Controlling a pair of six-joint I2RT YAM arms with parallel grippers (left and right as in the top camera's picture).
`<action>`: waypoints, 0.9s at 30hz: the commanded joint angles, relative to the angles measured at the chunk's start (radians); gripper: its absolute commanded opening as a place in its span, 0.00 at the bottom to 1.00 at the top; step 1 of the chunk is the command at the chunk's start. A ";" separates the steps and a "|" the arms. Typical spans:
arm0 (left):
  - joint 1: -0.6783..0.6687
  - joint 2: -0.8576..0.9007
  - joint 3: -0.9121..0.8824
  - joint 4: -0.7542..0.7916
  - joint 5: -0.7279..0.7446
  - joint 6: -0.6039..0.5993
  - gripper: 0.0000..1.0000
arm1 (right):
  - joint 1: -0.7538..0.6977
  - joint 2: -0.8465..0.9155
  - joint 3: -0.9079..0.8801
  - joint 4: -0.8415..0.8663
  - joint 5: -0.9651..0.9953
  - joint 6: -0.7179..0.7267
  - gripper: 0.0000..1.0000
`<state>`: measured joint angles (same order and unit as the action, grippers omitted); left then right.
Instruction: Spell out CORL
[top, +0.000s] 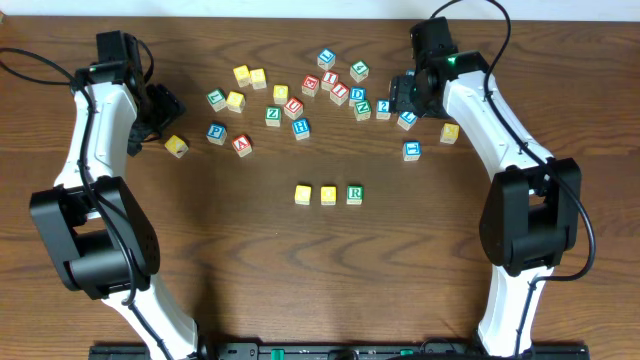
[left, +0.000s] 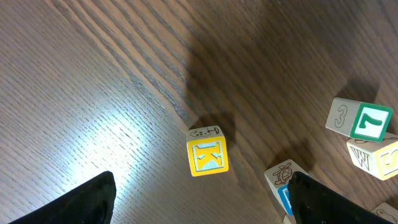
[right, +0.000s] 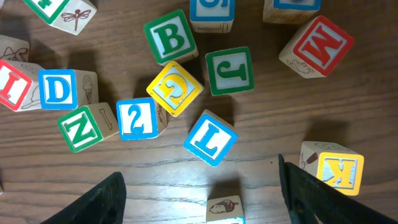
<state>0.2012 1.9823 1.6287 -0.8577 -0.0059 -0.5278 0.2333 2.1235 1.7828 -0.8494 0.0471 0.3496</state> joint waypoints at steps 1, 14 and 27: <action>0.000 0.006 0.004 -0.005 -0.006 -0.013 0.87 | 0.001 0.007 -0.005 -0.015 -0.002 -0.042 0.74; 0.000 0.006 0.004 -0.005 -0.006 -0.013 0.87 | 0.022 0.007 -0.005 -0.051 -0.085 -0.130 0.73; 0.000 0.006 0.004 -0.005 -0.006 -0.013 0.87 | 0.030 0.007 -0.005 -0.200 -0.055 -0.130 0.71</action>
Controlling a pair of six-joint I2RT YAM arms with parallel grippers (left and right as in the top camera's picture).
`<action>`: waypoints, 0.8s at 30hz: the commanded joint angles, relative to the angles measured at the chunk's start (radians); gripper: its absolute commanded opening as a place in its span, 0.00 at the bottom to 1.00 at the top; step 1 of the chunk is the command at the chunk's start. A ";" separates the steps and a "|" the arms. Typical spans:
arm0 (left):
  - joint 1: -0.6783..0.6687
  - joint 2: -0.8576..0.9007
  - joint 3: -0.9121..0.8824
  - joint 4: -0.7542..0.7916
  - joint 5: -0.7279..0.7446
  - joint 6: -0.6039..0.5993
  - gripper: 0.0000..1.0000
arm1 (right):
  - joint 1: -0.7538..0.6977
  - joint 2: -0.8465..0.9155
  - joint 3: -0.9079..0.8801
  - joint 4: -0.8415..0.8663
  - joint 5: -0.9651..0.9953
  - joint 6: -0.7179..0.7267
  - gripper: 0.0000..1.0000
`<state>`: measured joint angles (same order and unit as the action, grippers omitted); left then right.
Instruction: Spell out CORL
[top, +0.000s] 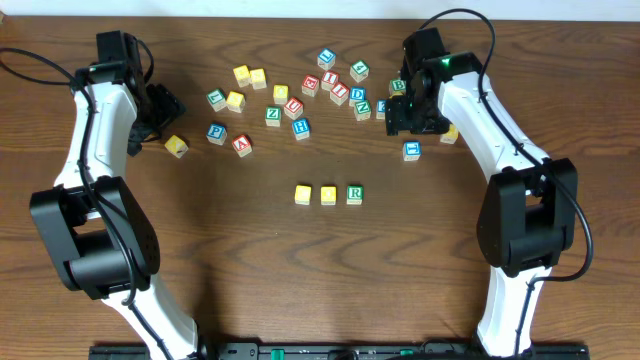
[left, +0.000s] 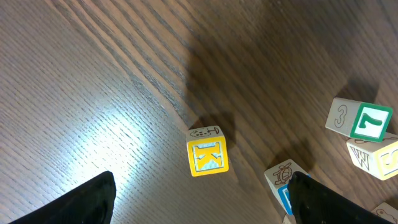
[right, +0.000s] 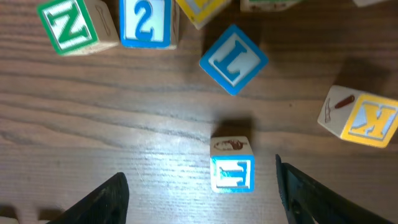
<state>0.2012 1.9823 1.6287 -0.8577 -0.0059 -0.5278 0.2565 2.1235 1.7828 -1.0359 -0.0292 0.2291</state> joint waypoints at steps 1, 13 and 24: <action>0.000 0.006 0.004 -0.005 -0.006 -0.013 0.87 | 0.007 0.007 -0.007 -0.021 0.034 -0.010 0.70; 0.000 0.006 0.004 -0.005 -0.006 -0.013 0.87 | 0.007 0.007 -0.089 0.027 0.035 0.013 0.73; 0.000 0.006 0.004 -0.005 -0.006 -0.013 0.87 | -0.009 0.007 -0.089 0.079 0.000 0.094 0.77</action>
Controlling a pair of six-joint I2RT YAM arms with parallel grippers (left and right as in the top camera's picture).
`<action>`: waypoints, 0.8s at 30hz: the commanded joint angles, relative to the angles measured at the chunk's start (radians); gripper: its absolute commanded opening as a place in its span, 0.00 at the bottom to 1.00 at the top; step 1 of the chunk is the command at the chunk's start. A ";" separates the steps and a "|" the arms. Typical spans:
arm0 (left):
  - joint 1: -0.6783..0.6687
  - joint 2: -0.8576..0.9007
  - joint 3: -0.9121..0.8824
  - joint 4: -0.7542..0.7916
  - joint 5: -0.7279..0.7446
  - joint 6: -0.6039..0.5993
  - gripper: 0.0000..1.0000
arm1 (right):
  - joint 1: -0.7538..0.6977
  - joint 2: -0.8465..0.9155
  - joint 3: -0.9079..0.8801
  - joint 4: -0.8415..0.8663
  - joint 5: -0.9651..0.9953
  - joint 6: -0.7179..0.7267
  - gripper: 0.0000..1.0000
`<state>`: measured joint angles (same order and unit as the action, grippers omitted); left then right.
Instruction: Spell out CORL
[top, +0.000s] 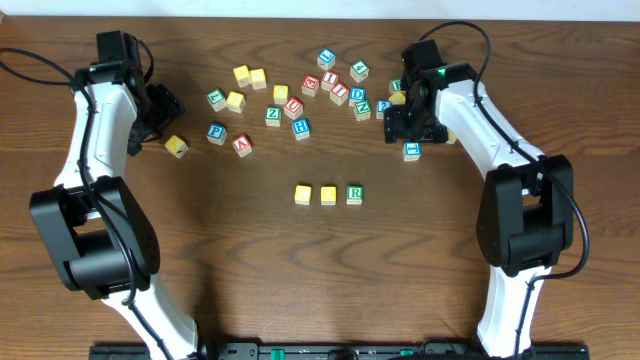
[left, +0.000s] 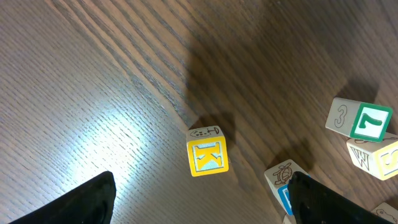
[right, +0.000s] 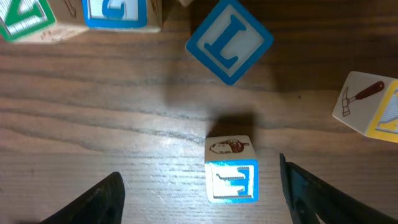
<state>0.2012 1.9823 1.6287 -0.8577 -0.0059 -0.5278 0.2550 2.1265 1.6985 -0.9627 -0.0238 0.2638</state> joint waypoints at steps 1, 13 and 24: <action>0.000 0.006 0.004 -0.005 -0.006 -0.013 0.87 | -0.012 0.004 -0.005 0.008 -0.005 0.070 0.77; 0.000 0.006 0.004 -0.005 -0.006 -0.013 0.87 | -0.073 -0.010 0.031 -0.009 -0.065 0.136 0.76; 0.000 0.006 0.004 -0.005 -0.006 -0.013 0.87 | -0.216 -0.015 0.052 0.003 -0.073 0.224 0.82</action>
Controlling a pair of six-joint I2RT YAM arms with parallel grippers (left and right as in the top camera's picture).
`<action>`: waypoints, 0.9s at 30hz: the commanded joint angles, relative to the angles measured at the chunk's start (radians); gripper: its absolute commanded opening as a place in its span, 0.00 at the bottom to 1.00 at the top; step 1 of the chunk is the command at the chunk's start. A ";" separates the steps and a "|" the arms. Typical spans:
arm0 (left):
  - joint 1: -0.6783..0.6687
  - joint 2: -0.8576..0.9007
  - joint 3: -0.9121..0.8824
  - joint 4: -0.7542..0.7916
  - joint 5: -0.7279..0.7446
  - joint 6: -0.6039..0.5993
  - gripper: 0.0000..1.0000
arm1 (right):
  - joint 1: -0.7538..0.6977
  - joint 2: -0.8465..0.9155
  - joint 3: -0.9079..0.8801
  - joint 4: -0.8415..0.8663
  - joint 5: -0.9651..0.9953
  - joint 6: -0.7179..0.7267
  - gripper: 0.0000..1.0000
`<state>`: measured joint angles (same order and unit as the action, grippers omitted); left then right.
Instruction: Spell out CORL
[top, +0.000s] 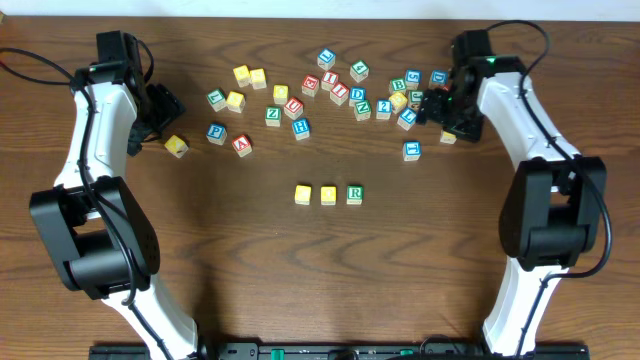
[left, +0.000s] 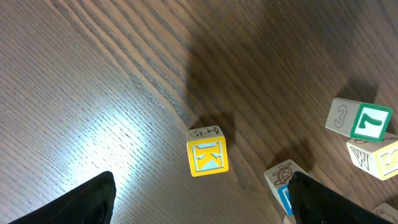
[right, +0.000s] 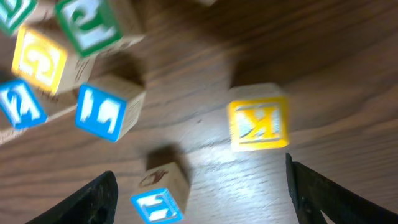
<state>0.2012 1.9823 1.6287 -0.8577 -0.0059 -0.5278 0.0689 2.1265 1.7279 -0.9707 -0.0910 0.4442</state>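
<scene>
A row of three blocks lies mid-table: two yellow ones, letters too small to read, and a green R. My right gripper hangs open over the right end of the loose blocks, nothing between its fingers. Below it lie a yellow K block, a blue block that looks like an L and a blue picture block. My left gripper is open above a lone yellow block.
Several loose letter blocks are scattered across the back of the table. A green 7 block and a blue-faced block lie near the left gripper. Bare wood spreads in front of the row.
My right gripper has moved right and toward the back, from over the blue picture block to beside the yellow K block. It is still open. The left arm has not moved.
My right gripper was open over the cluster with the blue L below it. Then it was nearer the front, above the blue picture block, and then closer to that block. Now it is further right by the yellow K. No block has moved.
</scene>
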 joint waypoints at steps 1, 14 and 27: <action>0.000 0.006 0.004 -0.005 -0.006 -0.013 0.87 | -0.037 -0.015 0.023 0.013 -0.005 0.052 0.82; 0.000 0.006 0.004 -0.005 -0.006 -0.013 0.87 | -0.043 -0.013 0.022 0.016 -0.005 0.060 0.82; 0.000 0.006 0.004 -0.005 -0.006 -0.013 0.87 | -0.028 -0.013 0.022 0.039 -0.006 0.059 0.83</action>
<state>0.2012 1.9823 1.6287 -0.8577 -0.0059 -0.5278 0.0284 2.1265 1.7279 -0.9333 -0.0975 0.4908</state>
